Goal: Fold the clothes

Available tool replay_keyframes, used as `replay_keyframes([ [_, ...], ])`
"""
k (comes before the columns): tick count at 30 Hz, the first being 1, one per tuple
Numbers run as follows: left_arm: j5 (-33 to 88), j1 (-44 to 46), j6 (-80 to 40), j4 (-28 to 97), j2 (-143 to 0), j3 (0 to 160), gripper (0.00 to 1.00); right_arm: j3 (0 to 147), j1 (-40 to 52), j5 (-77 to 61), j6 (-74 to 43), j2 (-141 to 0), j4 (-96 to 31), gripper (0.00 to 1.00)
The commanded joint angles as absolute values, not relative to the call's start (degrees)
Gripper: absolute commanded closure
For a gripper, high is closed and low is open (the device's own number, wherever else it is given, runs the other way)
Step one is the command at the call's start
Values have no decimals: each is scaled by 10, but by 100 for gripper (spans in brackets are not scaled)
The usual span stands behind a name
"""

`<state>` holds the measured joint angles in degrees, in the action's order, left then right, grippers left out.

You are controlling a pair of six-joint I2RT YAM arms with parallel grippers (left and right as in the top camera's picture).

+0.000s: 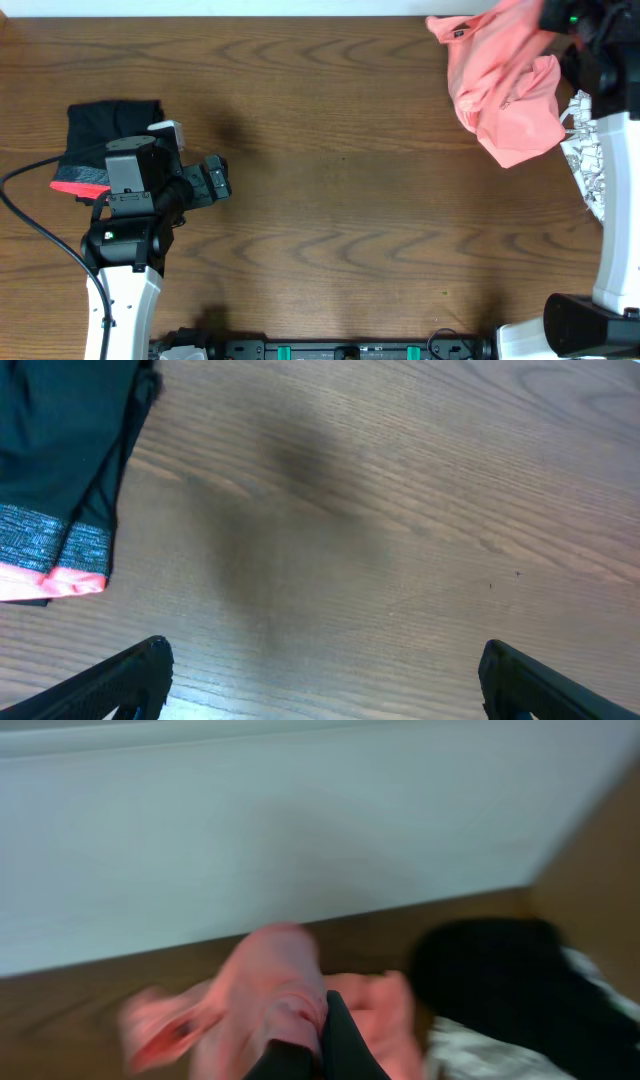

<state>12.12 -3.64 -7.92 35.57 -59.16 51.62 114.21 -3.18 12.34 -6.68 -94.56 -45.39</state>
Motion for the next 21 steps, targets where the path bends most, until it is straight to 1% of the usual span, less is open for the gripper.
replay_keyframes([
  [1, 129, -34, -85, 355, -595, 530, 2, 1155, -72, 188, -55, -915, -450, 99],
  [4, 129, -34, -85, 355, -595, 530, 2, 1155, -103, 157, -52, -903, -436, 99],
  [7, 129, -34, -85, 355, -595, 530, 2, 1155, -130, 87, -41, -893, -420, 99],
  [12, 129, -34, -85, 356, -595, 530, 2, 1155, -126, 7, -42, -897, -433, 99],
  [16, 129, -34, -85, 356, -595, 530, 2, 1155, -80, -40, -42, -912, -463, 99],
  [21, 129, -34, -85, 356, -595, 530, 2, 1155, 41, -65, -31, -948, -489, 99],
])
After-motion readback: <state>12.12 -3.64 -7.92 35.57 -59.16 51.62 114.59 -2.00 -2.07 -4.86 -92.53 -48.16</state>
